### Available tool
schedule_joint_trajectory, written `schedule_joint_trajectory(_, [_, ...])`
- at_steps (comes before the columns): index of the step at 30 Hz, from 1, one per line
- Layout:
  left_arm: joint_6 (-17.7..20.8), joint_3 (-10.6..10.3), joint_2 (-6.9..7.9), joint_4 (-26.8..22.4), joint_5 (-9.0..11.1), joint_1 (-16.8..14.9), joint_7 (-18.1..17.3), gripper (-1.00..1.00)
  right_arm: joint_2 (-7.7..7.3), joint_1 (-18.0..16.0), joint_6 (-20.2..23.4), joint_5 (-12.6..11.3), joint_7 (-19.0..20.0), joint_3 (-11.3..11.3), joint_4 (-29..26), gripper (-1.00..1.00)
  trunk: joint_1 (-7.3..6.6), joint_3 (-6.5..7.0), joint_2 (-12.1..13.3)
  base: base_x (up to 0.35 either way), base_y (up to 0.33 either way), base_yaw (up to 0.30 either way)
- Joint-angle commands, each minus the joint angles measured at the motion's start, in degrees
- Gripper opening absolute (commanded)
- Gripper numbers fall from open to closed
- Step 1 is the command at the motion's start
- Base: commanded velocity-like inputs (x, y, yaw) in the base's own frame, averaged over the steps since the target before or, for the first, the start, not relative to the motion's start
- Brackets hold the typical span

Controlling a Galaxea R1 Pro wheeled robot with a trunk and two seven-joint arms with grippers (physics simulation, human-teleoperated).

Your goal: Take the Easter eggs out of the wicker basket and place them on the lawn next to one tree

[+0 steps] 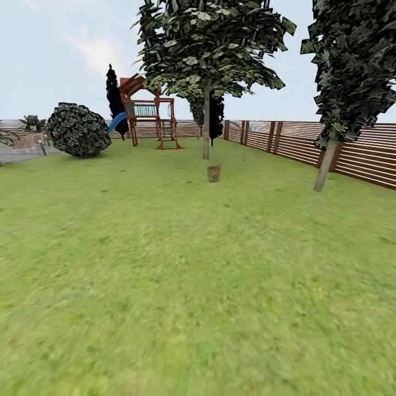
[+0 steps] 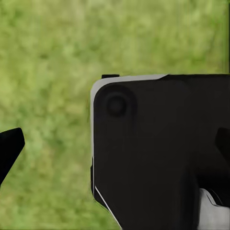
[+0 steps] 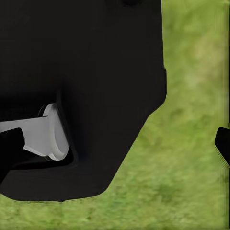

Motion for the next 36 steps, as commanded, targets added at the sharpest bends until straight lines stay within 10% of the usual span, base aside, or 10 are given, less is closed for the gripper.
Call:
schedule_joint_trajectory(1, [-0.2, 0.0, 0.01, 0.0, 0.0, 0.0, -0.1, 1.00, 0.00, 0.0, 0.0, -0.1, 0.2, -0.4, 0.0, 1.00, -0.17, 0.09, 0.3, 0.317, -0.095, 0.000])
schedule_joint_trajectory(36, [-0.1, 0.0, 0.01, 0.1, -0.1, 0.0, -0.1, 1.00, 0.00, 0.0, 0.0, 0.0, 0.2, -0.3, 0.1, 1.00, -1.48, 1.17, 2.7, 0.310, -0.126, 0.000])
